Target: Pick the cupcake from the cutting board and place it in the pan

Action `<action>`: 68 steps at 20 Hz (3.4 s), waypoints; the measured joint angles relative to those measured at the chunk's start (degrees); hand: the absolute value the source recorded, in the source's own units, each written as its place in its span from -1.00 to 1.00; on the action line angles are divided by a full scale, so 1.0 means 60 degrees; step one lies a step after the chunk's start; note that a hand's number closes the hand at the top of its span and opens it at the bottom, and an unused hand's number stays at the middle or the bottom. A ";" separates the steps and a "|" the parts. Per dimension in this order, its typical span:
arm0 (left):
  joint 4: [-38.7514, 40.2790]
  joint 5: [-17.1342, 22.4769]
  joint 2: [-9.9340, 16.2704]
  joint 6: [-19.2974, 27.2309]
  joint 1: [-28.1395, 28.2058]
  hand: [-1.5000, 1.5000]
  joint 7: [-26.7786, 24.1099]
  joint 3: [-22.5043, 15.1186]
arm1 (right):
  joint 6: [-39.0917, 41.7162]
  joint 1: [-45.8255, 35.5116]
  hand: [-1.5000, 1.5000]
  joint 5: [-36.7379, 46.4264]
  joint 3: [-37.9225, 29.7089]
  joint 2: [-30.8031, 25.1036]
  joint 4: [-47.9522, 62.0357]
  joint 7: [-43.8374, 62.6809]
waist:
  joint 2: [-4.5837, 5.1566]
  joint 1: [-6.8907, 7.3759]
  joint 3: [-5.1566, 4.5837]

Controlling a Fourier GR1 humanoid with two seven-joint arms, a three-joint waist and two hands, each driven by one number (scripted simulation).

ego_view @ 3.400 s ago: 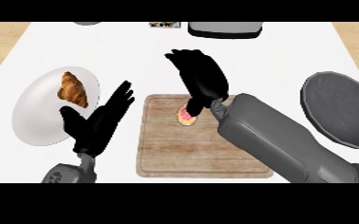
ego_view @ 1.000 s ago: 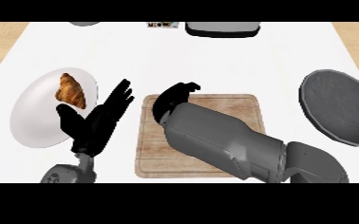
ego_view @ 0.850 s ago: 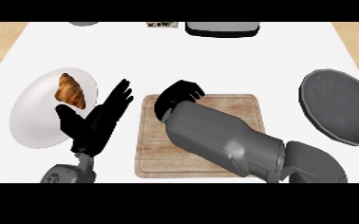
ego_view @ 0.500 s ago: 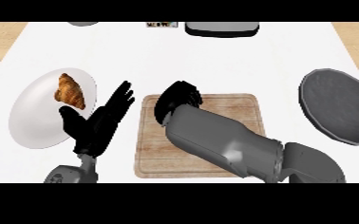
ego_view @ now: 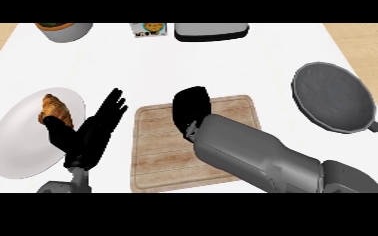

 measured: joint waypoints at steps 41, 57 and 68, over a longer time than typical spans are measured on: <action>-0.0276 -0.0295 -0.0200 -0.0419 -0.0362 0.00 0.0360 -0.0232 | -1.0584 0.7674 1.00 0.1303 -0.8443 -0.5205 -0.2720 -0.6003 | 0.0358 0.0928 -0.0042; -0.0035 -0.0401 -0.0411 -0.0655 -0.0622 0.00 0.0281 -0.0224 | -0.8353 0.4713 -1.00 -0.1047 -1.0727 -0.5039 0.4937 -1.0797 | 0.0468 0.1275 -0.0027; -0.0215 -0.0435 -0.0421 -0.0611 -0.0429 0.00 0.0341 -0.0156 | -0.6459 0.4150 -1.00 -0.3516 -1.3249 -0.4711 0.5867 -1.4196 | 0.0444 0.1139 -0.0007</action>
